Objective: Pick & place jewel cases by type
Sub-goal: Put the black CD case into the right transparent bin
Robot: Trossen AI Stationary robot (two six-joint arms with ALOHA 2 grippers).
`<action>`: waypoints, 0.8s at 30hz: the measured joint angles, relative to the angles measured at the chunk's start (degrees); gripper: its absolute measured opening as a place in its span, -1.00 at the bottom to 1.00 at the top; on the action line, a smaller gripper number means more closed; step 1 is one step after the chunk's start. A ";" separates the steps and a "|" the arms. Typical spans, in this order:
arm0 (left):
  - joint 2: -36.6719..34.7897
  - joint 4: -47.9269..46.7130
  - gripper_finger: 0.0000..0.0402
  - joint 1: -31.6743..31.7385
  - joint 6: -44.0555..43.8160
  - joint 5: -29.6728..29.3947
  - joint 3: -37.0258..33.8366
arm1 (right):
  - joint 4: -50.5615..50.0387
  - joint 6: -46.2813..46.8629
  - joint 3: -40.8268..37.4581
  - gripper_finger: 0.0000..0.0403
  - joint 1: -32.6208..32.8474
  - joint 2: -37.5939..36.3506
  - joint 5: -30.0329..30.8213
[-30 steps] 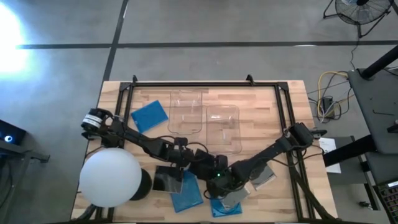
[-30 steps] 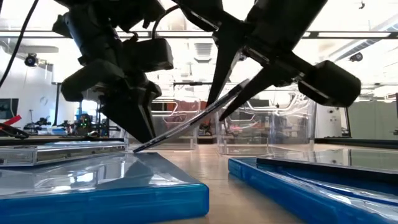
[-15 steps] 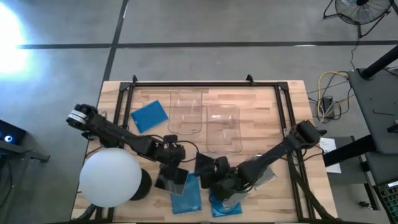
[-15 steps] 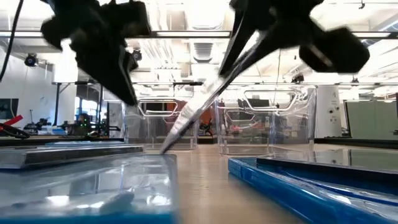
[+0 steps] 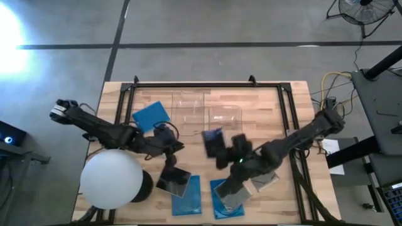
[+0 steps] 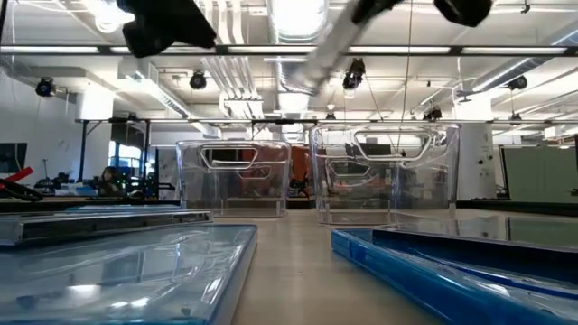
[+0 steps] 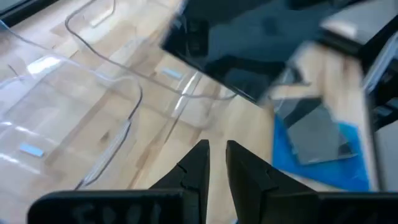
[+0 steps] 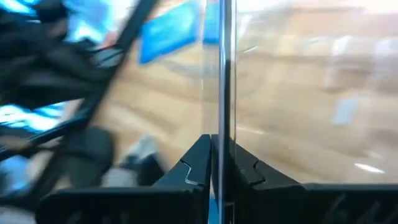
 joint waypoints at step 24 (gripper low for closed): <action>-3.80 1.92 -0.82 0.00 -8.40 0.80 -0.02 | -11.15 -50.52 -1.23 -0.91 -20.77 -2.80 -22.73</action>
